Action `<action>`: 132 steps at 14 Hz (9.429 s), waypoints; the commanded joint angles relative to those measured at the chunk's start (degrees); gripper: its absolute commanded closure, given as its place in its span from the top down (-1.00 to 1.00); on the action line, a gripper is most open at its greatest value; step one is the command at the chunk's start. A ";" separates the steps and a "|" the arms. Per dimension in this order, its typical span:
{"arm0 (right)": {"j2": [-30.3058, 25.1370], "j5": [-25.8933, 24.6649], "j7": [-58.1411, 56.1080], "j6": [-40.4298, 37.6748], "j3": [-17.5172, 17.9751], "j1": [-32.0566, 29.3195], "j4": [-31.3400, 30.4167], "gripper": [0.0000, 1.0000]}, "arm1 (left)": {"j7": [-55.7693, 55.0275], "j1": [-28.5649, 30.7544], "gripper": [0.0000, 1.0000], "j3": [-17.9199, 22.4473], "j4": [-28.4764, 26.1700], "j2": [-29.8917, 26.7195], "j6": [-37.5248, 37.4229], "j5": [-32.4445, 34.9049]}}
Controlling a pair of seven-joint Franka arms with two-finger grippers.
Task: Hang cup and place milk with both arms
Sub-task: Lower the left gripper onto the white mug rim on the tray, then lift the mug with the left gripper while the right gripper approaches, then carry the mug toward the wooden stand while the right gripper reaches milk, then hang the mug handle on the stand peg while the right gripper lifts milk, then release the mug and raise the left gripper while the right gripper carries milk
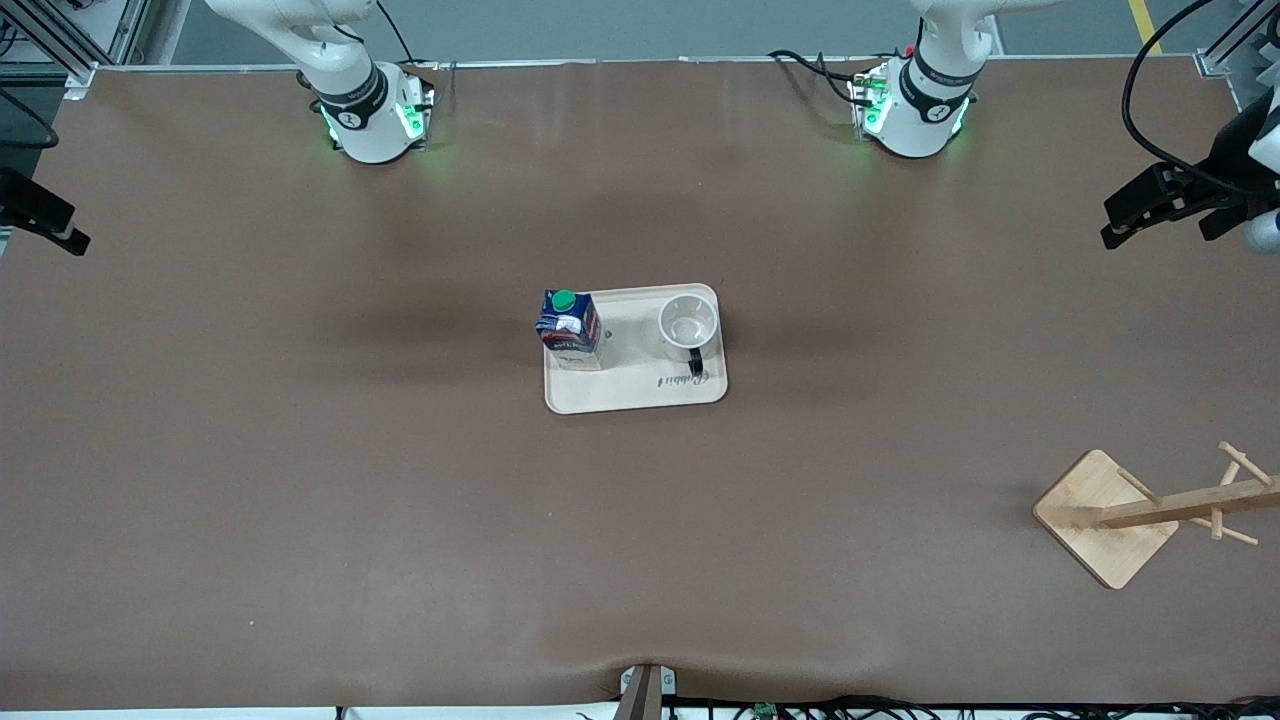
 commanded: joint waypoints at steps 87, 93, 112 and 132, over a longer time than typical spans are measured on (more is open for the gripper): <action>22.20 8.94 46.86 31.40 -0.21 42.01 -13.15 1.00 | 40.14 26.23 -1.00 -7.70 -6.17 14.92 28.79 -5.25; 22.11 8.67 47.21 36.30 -0.21 43.77 -17.53 1.00 | 40.67 26.85 -1.00 -7.70 -5.73 15.88 28.79 -5.07; 14.56 8.67 33.99 10.66 -1.09 18.84 -3.65 -1.00 | 44.90 29.66 1.00 -8.23 -0.54 21.60 29.85 -5.16; 5.41 4.72 -1.91 27.53 -0.91 -6.68 -34.24 -1.00 | 11.85 15.33 1.00 -10.34 0.33 7.09 10.95 4.86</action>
